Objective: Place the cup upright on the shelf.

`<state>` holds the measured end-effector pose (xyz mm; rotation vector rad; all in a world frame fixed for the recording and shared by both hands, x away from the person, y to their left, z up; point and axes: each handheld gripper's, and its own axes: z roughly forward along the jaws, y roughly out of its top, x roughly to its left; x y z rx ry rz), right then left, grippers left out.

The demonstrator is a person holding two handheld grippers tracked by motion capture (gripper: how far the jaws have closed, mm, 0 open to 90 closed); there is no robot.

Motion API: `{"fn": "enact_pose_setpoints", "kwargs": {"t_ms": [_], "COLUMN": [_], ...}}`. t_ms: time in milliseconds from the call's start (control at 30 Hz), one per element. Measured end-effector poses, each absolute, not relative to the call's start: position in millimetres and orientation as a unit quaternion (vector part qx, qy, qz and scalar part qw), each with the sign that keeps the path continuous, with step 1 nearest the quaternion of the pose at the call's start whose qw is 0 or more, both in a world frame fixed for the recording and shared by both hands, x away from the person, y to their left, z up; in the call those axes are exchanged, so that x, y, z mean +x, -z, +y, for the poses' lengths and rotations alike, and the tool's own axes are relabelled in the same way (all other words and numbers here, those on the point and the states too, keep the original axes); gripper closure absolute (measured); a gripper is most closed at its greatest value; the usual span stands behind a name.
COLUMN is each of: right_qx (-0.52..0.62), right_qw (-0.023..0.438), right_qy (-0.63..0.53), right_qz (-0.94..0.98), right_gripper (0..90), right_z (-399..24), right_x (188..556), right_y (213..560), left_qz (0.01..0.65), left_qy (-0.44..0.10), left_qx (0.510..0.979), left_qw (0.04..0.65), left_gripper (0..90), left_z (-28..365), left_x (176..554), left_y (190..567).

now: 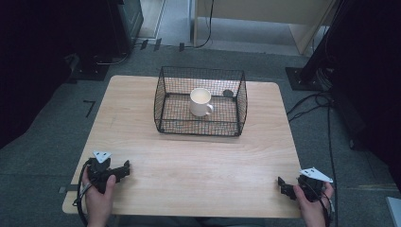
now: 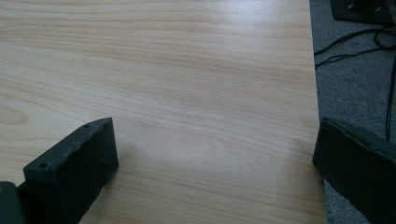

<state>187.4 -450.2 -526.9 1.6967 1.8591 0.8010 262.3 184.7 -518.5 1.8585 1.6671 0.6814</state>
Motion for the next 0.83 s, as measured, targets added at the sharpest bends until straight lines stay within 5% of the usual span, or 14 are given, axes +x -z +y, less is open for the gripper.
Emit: {"fn": "enact_pose_setpoints", "kwargs": {"t_ms": [833], "right_qx": [0.617], "right_qw": [0.246], "right_qy": [-0.295], "right_qz": [0.687], "right_gripper": [0.0], "right_z": [-443.6], "right_x": [191.1], "right_y": [526.7], "left_qz": [0.620], "left_qy": [-0.253], "left_qx": [0.691], "left_qw": [0.273], "left_gripper": [2.4], "left_z": [184.8], "left_x": [262.4], "left_y": [518.5]}}
